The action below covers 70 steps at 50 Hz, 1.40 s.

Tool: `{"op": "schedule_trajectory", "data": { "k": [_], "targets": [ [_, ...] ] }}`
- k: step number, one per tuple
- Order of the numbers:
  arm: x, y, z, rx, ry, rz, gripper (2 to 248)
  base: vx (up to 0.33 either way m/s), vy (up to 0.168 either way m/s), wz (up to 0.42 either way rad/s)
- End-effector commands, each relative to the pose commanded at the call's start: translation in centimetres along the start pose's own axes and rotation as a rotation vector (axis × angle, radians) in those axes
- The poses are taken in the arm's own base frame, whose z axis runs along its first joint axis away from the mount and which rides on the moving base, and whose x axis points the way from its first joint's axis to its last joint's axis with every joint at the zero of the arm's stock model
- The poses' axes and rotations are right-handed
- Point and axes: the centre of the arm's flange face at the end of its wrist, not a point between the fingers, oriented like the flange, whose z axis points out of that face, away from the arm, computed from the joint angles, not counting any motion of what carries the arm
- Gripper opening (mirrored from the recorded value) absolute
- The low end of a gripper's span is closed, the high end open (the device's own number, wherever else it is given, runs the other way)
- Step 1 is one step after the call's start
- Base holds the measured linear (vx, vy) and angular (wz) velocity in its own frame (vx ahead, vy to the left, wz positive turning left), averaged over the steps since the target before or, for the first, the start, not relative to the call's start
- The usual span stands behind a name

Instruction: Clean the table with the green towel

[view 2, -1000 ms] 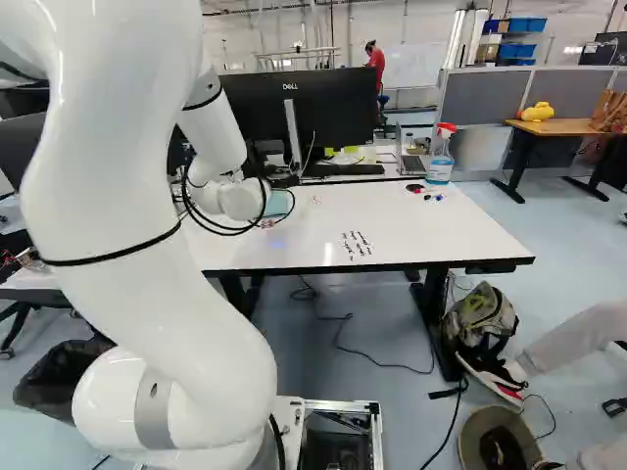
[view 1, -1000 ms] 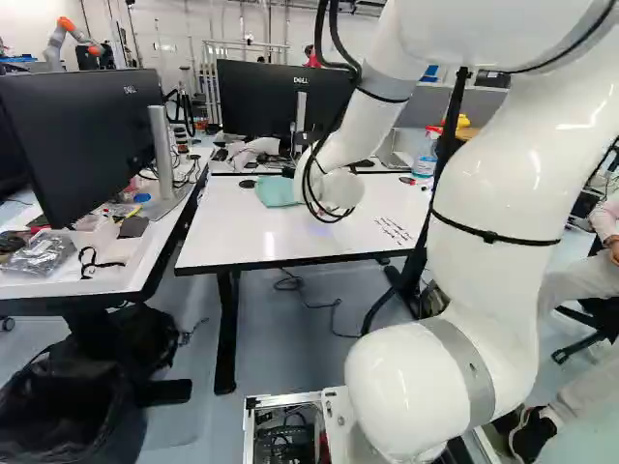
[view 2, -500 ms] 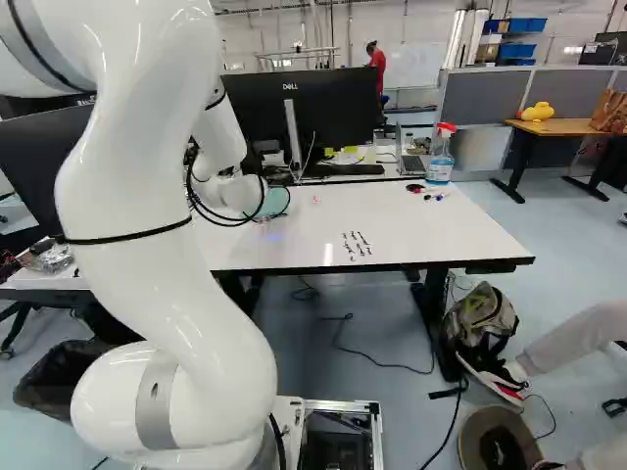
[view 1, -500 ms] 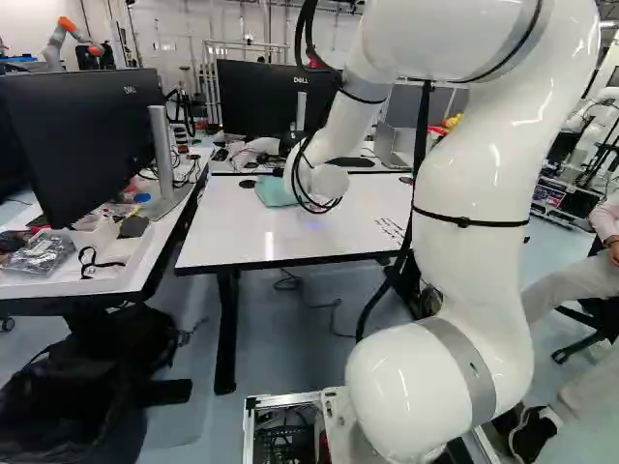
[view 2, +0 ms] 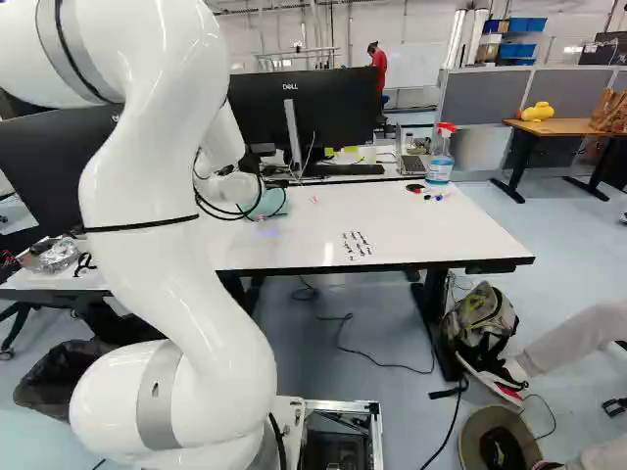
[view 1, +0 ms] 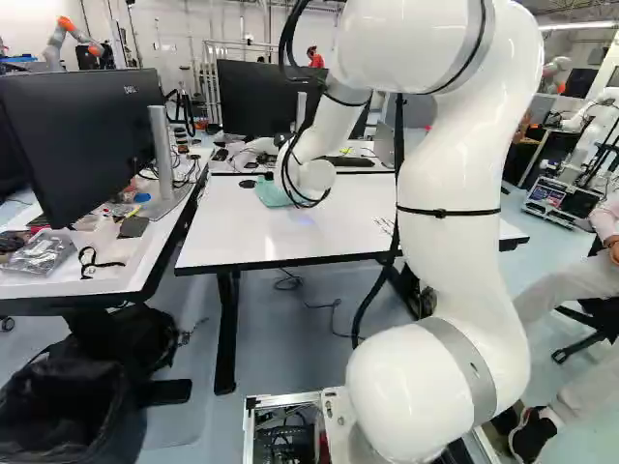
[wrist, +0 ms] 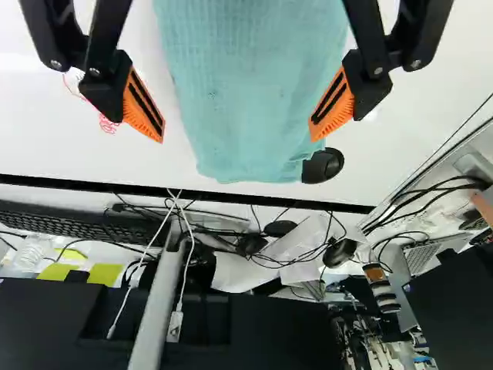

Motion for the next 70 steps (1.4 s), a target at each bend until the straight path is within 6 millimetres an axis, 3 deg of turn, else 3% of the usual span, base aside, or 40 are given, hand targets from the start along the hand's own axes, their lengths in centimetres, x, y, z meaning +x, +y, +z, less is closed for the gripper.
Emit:
{"op": "schedule_trajectory", "data": {
  "k": [50,70],
  "targets": [
    [-1.8,-0.6,0.9,0.009,-0.240,-0.005,247,0.000,0.000,0.000],
    [-1.8,-0.6,0.9,0.009,-0.240,-0.005,247,0.000,0.000,0.000]
  ]
}}
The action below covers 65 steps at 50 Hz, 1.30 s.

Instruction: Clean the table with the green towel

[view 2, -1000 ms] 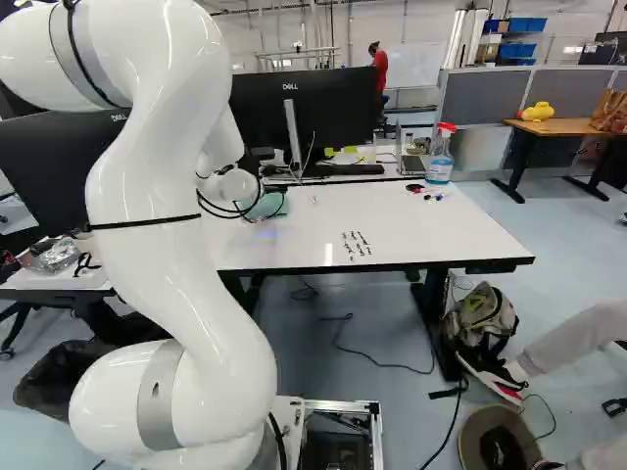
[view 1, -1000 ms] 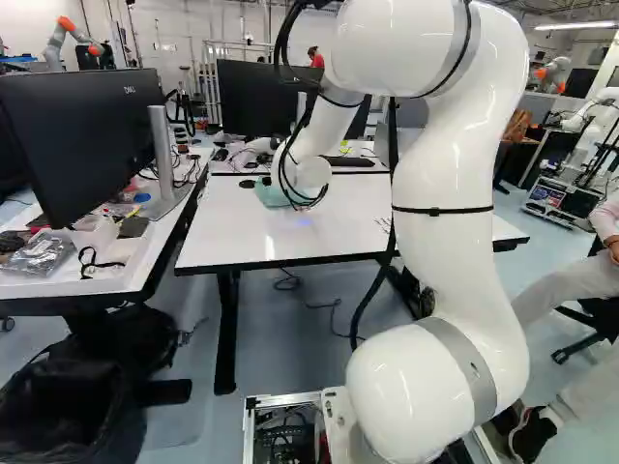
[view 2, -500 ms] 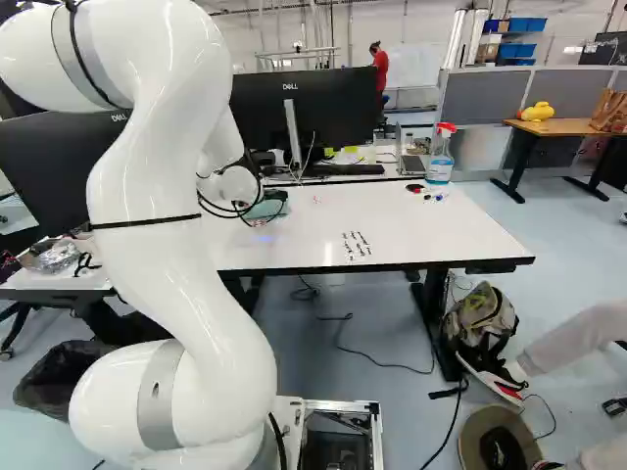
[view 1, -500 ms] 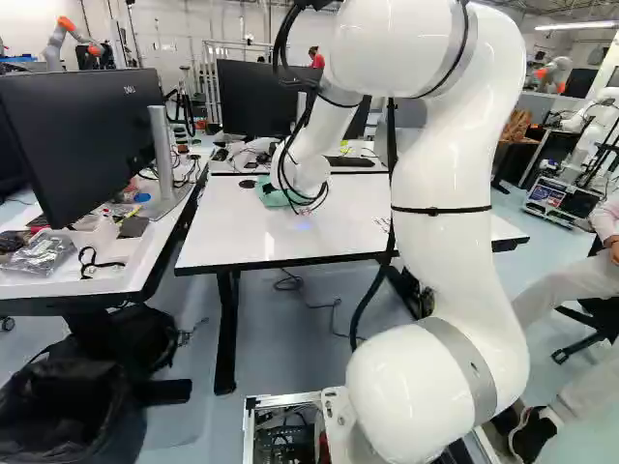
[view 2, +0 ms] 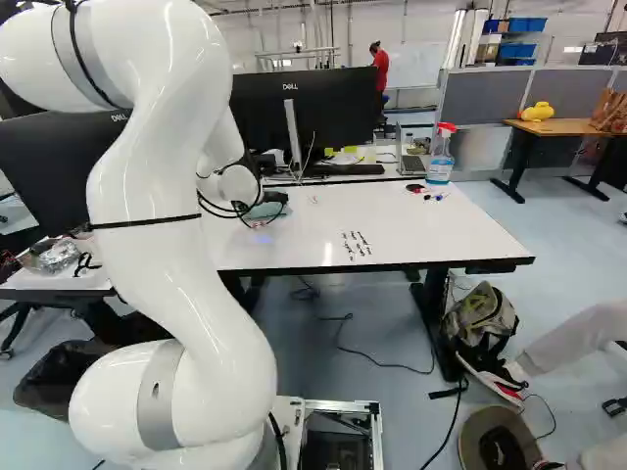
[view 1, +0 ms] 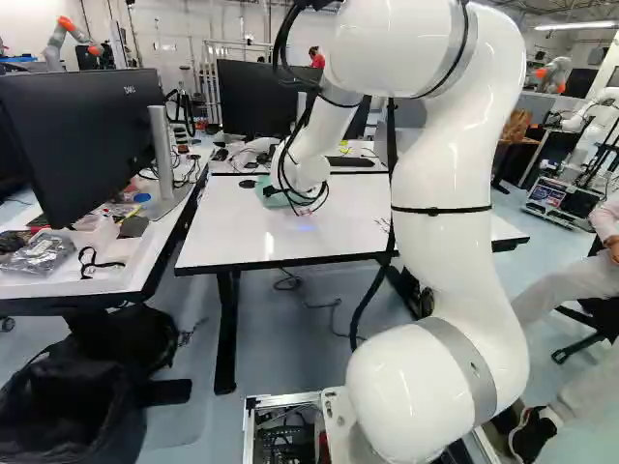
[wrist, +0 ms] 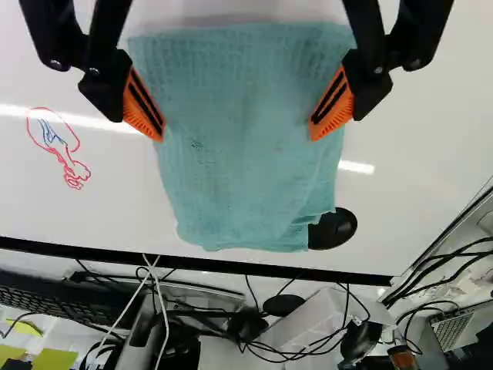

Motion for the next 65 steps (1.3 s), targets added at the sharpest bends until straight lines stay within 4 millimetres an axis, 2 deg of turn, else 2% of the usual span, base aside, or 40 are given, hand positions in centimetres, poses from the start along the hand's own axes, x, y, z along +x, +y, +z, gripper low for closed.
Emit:
{"op": "schedule_trajectory", "data": {
  "k": [12,13,17,18,22,23,27,28,33,34,38,39,44,65],
  "targets": [
    [0.0,0.0,0.0,0.000,0.000,0.000,238,0.000,0.000,0.000],
    [0.0,0.0,0.0,0.000,0.000,0.000,200,0.000,0.000,0.000],
    [0.0,0.0,0.0,0.000,0.000,0.000,200,0.000,0.000,0.000],
    [0.0,0.0,0.0,0.000,0.000,0.000,162,0.000,0.000,0.000],
    [0.0,0.0,0.0,0.000,0.000,0.000,162,0.000,0.000,0.000],
    [0.0,0.0,0.0,0.000,0.000,0.000,126,0.000,0.000,0.000],
    [0.0,0.0,0.0,0.000,0.000,0.000,126,0.000,0.000,0.000],
    [0.0,0.0,0.0,0.000,0.000,0.000,89,0.000,0.000,0.000],
    [0.0,0.0,0.0,0.000,0.000,0.000,89,0.000,0.000,0.000],
    [0.0,0.0,0.0,0.000,0.000,0.000,56,0.000,0.000,0.000],
    [0.0,0.0,0.0,0.000,0.000,0.000,56,0.000,0.000,0.000],
    [0.0,0.0,0.0,0.000,0.000,0.000,41,0.000,0.000,0.000],
    [0.0,0.0,0.0,0.000,0.000,0.000,37,0.000,0.000,0.000],
    [1.1,0.3,-0.9,-0.004,0.025,0.003,37,0.000,0.000,0.000]
  ]
}}
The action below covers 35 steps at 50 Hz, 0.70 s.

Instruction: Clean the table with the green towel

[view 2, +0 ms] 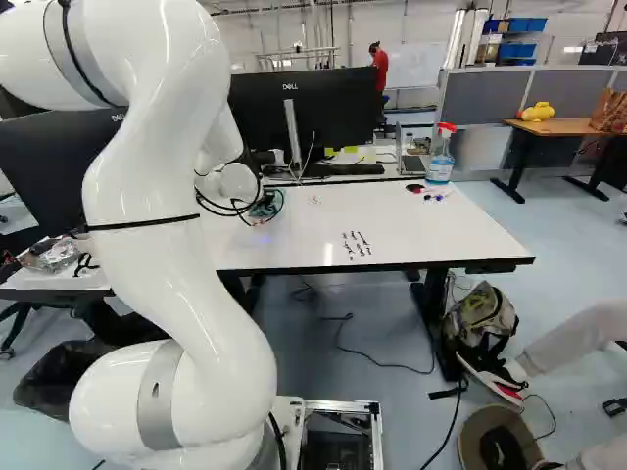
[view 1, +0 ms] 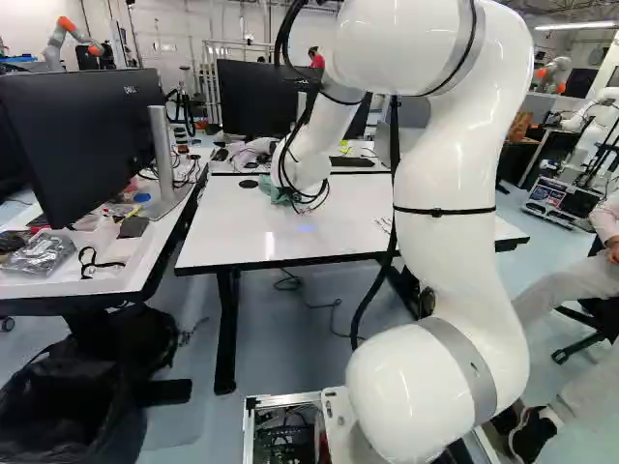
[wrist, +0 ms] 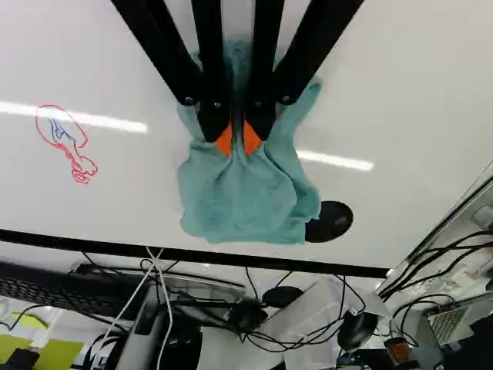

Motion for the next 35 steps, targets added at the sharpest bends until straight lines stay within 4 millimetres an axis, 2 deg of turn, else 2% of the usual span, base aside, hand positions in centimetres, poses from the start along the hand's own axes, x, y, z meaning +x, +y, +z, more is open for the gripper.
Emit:
{"op": "schedule_trajectory", "data": {
  "k": [19,35],
  "targets": [
    [2.6,2.1,0.0,-0.028,0.048,0.020,37,0.000,0.000,0.000],
    [4.1,3.2,-1.2,-0.044,0.081,0.030,37,0.000,0.000,0.000]
  ]
}}
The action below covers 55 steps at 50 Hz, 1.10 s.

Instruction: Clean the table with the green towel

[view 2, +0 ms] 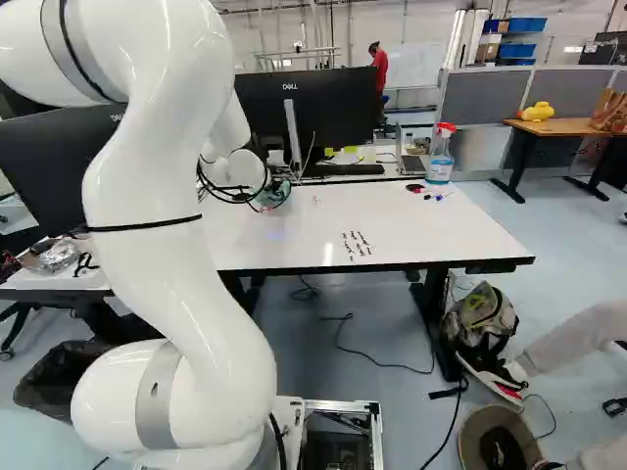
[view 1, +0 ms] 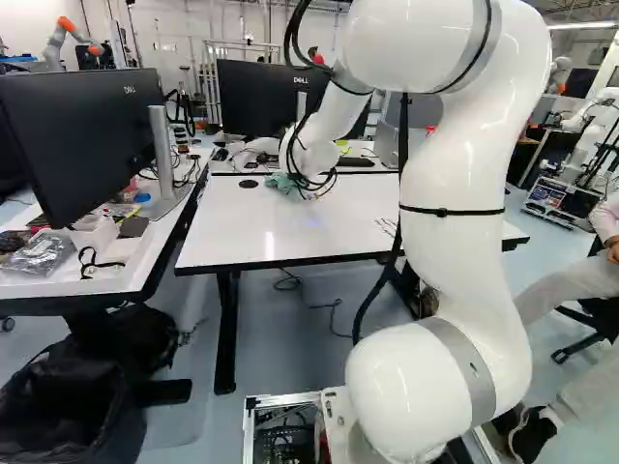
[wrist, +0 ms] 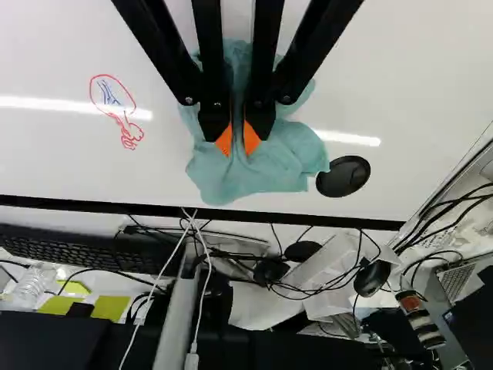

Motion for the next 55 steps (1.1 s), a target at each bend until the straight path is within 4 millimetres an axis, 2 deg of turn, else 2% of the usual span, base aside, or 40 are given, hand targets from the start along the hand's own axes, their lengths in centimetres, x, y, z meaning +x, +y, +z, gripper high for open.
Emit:
{"op": "schedule_trajectory", "data": {
  "k": [13,55],
  "targets": [
    [1.1,0.8,-1.2,-0.012,0.024,0.007,37,0.000,0.000,0.000],
    [-0.1,7.0,-3.4,-0.105,0.014,0.064,37,0.000,0.000,0.000]
  ]
}}
